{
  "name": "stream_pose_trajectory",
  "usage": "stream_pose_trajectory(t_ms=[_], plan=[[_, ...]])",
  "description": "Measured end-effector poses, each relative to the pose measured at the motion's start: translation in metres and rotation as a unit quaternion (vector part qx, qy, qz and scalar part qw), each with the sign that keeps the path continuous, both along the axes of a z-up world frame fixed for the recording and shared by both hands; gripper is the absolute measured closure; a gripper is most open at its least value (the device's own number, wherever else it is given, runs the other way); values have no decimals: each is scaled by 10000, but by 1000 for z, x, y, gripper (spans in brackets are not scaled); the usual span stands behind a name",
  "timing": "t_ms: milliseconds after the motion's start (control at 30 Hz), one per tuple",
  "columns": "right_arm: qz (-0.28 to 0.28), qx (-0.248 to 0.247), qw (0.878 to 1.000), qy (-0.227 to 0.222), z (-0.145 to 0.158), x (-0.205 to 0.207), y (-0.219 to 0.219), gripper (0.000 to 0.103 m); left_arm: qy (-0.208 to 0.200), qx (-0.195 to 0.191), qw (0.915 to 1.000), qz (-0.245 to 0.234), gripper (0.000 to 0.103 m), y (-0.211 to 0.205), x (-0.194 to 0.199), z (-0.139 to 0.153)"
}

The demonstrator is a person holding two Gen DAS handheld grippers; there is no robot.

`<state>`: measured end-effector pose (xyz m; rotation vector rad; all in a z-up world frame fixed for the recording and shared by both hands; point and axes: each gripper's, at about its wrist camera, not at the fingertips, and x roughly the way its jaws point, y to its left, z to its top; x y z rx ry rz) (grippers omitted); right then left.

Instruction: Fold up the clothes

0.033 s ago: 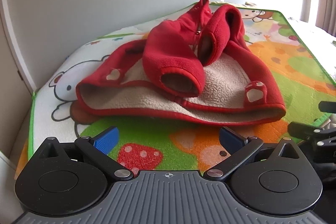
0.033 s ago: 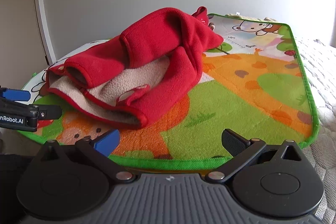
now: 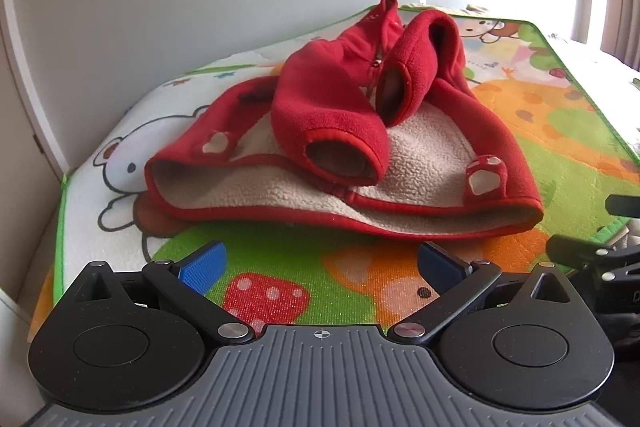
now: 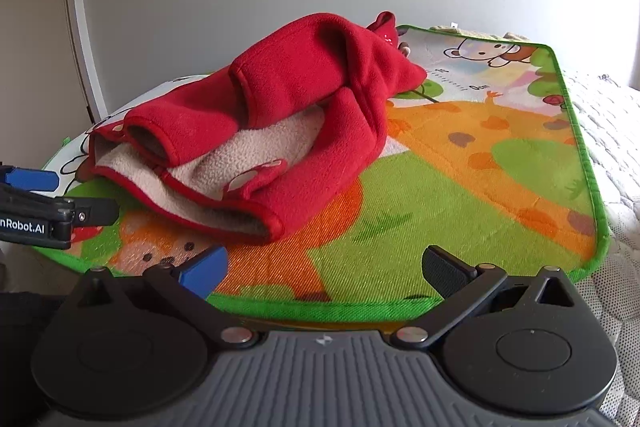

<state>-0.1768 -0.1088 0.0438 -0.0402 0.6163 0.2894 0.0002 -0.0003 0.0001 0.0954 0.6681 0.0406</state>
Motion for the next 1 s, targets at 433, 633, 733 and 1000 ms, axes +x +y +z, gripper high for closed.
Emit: stream_pose_trajectory(t_ms=[433,633,733,1000], plan=[[-44,93,9999,18,-4,-1,-4,0,258,-162,9995,19,0,3,2,-3],[-66,43,10000,-57,-2,-3,-3,0,281,-204,9994,-26,0,3,4,-5],[-83,49,9999,-63,-3,-2,-3,0,288,-223,9993,-32,0,3,6,-6],[-83,142,9999,24,-6,0,-6,0,223,-213,9994,-169,0,1,4,-5]])
